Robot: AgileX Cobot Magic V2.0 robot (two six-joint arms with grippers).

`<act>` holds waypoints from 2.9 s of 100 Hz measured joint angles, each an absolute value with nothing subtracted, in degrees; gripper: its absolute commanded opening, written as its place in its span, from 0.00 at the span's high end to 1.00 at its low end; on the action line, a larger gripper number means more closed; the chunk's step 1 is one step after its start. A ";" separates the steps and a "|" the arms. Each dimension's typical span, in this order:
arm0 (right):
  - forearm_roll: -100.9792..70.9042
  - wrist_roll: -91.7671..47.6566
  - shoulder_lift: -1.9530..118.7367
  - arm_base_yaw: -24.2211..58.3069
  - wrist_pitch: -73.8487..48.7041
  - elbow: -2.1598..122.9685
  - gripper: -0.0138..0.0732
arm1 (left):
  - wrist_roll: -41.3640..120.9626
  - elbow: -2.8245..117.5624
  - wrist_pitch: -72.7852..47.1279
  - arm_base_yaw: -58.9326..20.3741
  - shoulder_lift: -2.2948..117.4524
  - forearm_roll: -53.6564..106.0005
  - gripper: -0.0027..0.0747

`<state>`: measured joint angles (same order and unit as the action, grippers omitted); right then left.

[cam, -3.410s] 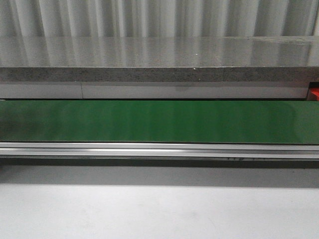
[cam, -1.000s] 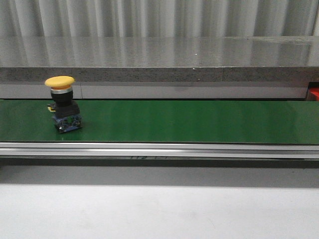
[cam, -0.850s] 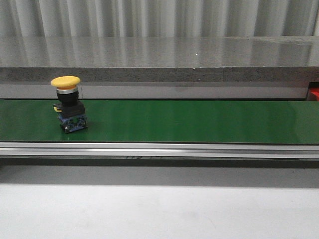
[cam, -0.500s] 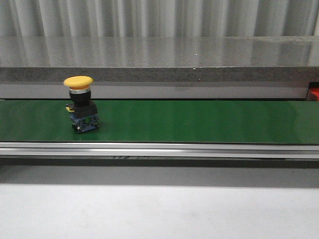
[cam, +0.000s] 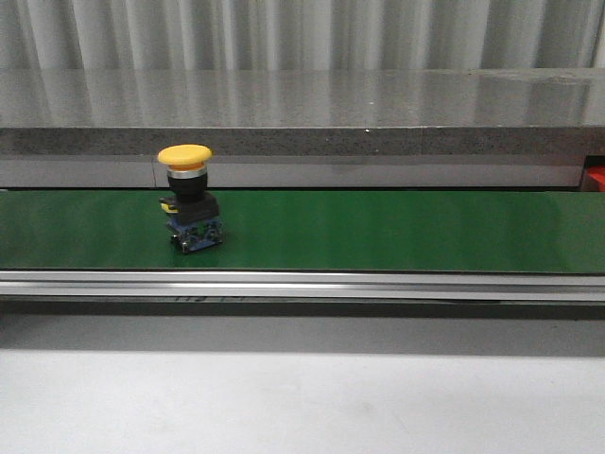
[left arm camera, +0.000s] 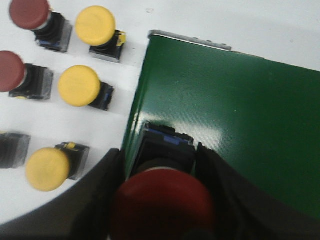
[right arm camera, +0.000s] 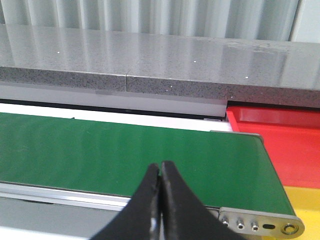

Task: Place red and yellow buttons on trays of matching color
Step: 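Set the red button on the green belt and release it, then grasp the yellow button at the belt's end with the right gripper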

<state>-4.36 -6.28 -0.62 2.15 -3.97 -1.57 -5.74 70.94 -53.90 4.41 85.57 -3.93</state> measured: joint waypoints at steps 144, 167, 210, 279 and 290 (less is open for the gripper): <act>-4.36 -6.28 -0.62 2.15 0.00 -1.57 0.91 | 0.00 59.03 -40.78 -4.59 62.31 0.00 0.14; -4.36 -6.28 -0.62 2.15 1.80 -1.57 0.91 | 0.00 39.51 -33.39 -4.59 36.04 0.00 0.23; -12.68 -5.93 16.84 2.15 -24.42 24.03 0.91 | -1.02 21.71 -33.39 -4.59 9.79 0.00 0.99; -25.53 -15.90 52.88 4.12 -46.80 45.61 0.13 | -1.21 21.15 -33.39 -4.59 9.77 0.00 0.99; -27.57 -21.66 58.68 6.31 -46.38 47.18 0.13 | -1.21 21.15 -33.39 -4.59 9.77 0.00 0.99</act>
